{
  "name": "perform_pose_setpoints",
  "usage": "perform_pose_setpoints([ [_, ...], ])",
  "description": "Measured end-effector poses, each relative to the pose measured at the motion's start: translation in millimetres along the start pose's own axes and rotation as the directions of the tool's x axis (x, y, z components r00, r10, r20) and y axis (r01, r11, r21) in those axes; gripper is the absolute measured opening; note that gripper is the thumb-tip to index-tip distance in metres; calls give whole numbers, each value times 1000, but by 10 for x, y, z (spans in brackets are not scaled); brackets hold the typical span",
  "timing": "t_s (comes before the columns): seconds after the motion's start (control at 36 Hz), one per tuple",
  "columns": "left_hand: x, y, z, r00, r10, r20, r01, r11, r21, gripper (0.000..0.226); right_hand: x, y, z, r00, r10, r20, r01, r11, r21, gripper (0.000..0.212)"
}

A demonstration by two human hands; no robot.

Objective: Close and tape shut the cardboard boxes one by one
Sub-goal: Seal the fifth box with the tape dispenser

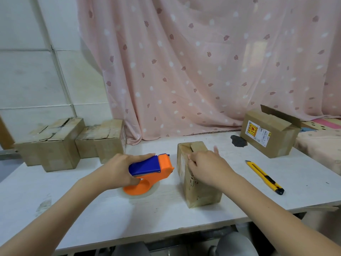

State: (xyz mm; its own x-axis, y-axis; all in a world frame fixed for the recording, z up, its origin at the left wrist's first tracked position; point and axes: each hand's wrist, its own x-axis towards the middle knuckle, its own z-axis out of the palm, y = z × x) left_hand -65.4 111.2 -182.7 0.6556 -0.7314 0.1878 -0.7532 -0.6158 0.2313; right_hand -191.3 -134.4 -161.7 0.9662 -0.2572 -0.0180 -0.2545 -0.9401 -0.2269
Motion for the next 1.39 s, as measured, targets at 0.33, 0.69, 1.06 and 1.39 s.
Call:
perform_pose_setpoints([
  [0.33, 26, 42, -3, 1000, -23, 19, 23, 999, 22, 81, 666, -399, -203, 902, 357, 241, -346, 934, -88, 60],
  [0.69, 58, 49, -12, 999, -31, 38, 29, 999, 41, 83, 432, -336, -608, 868, 295, 399, -305, 952, -38, 36],
  [1.06, 69, 96, -45, 1000, -13, -25, 12, 1000, -24, 85, 384, 66, -601, 869, 233, 436, -415, 822, 389, 43],
  [1.39, 8, -38, 24, 1000, -16, -5, 16, 1000, 9, 83, 393, 629, -427, 862, 235, 450, -486, 638, 597, 57],
])
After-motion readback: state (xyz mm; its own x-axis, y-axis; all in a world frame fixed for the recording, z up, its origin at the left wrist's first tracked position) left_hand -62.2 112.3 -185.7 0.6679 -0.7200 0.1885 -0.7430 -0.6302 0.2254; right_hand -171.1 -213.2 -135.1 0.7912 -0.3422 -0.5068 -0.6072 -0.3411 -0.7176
